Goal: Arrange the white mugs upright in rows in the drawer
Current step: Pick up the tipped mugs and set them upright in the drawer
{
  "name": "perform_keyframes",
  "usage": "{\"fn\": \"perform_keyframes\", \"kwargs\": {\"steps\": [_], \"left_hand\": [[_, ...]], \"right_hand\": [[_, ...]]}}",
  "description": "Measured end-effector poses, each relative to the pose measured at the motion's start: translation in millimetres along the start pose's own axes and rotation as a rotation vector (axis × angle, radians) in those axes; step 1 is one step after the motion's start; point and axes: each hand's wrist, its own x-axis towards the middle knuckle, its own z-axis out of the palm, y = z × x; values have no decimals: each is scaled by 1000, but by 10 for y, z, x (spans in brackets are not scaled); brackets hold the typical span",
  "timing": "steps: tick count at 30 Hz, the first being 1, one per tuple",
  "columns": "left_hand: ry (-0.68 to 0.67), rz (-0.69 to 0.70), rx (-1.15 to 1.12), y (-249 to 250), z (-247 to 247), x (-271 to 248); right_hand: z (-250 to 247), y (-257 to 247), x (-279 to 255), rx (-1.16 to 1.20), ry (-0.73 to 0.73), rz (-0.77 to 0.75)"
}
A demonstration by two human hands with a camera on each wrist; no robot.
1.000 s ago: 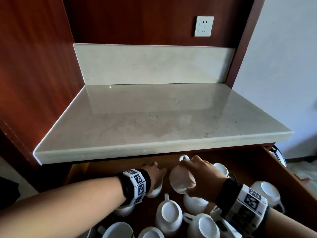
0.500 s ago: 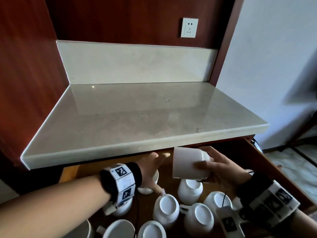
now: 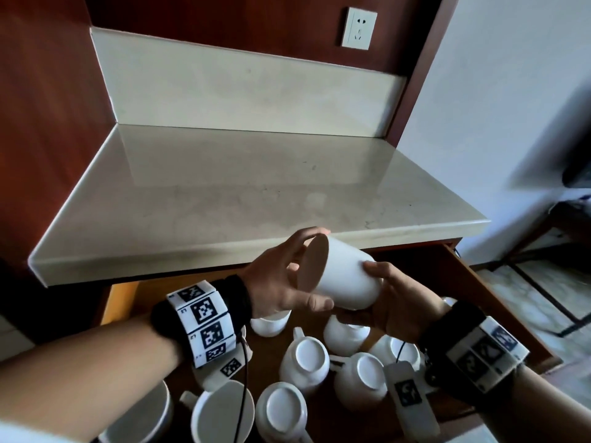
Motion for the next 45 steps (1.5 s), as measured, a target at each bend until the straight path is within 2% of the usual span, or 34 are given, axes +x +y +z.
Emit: {"fn": "perform_keyframes", "kwargs": {"steps": [2, 4, 7, 13, 16, 20, 23, 26, 29, 33, 36, 41, 45], "left_hand": [[58, 20, 105, 19, -2, 25], [108, 19, 290, 29, 3, 80], [138, -60, 597, -1, 67, 174], [0, -300, 974, -158, 391, 410], [-54, -422, 1023, -235, 519, 533], [-38, -555, 1051, -351, 627, 674], [-74, -652, 1027, -473, 726, 779], [-73, -715, 1025, -550, 798, 895], [-111, -743, 1116, -615, 828, 997], [-182, -793, 1234, -651, 897, 1107], [-265, -795, 1254, -711, 931, 1146], [-387, -757, 1269, -661, 891, 1188], [-409, -703, 1209, -684, 865, 1155]], "right_hand": [[-43, -57, 34, -89, 20, 23], [-153, -129, 96, -260, 129, 4], [-359, -234, 183, -449, 249, -72], [-811, -331, 305, -605, 160, -90], [-994, -349, 382, -677, 91, -108], [-1086, -313, 489, -829, -15, -137], [-1133, -222, 593, -1069, -107, -188], [-1135, -156, 633, -1435, -191, -230], [-1090, -58, 685, -1713, -292, -249], [-1043, 134, 769, -2020, -434, -158], [-977, 237, 758, -2109, -527, -96], [-809, 274, 792, -2226, -586, -32], [-718, 243, 762, -2283, -620, -46]]}}
